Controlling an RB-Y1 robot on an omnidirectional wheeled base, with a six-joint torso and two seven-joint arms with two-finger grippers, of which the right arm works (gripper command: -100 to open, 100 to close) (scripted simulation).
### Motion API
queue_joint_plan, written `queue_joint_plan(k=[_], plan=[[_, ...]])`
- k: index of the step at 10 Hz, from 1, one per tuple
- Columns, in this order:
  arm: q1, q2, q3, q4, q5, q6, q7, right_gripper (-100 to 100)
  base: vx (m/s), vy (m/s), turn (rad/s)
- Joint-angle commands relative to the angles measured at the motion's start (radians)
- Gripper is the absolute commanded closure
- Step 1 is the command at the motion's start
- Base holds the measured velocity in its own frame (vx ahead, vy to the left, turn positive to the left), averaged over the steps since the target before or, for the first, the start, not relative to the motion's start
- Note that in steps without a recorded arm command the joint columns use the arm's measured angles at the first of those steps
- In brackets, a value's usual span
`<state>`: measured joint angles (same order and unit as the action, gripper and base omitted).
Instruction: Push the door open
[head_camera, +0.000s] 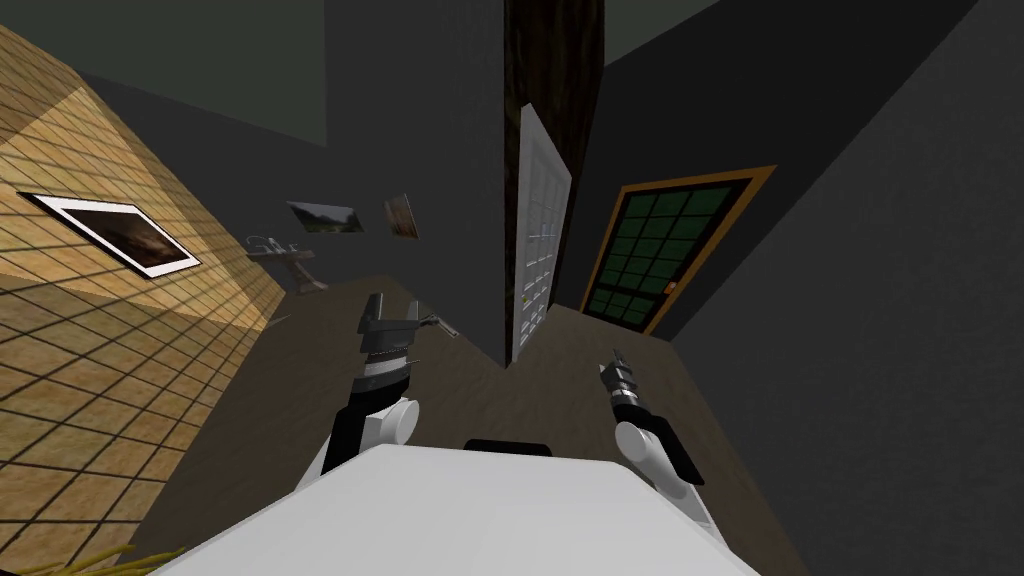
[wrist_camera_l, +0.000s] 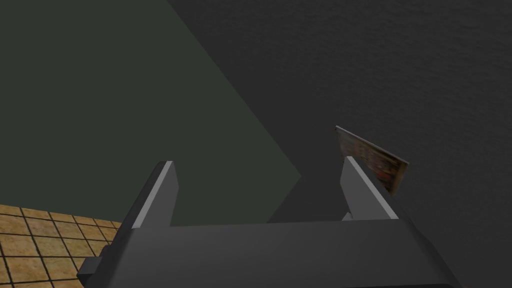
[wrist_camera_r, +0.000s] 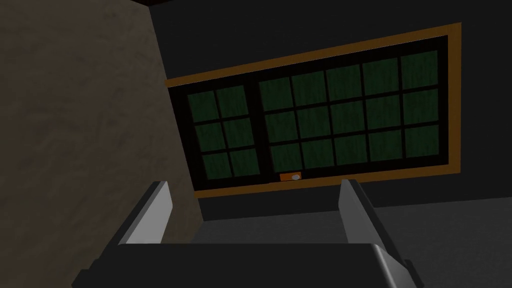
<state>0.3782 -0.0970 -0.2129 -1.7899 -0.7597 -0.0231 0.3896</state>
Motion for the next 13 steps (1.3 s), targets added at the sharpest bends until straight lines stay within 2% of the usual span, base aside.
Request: queue_joint_plan(k=[1,13], plan=[[-0.002,-0.001,-0.009,0.019,-0.042,0.037,0.017,-100,0.093,-0.051,0.131],[-0.046,-0.011,-0.073,0.203,-0.355,0.273,0.130,-100,0.083,-0.058,0.139]])
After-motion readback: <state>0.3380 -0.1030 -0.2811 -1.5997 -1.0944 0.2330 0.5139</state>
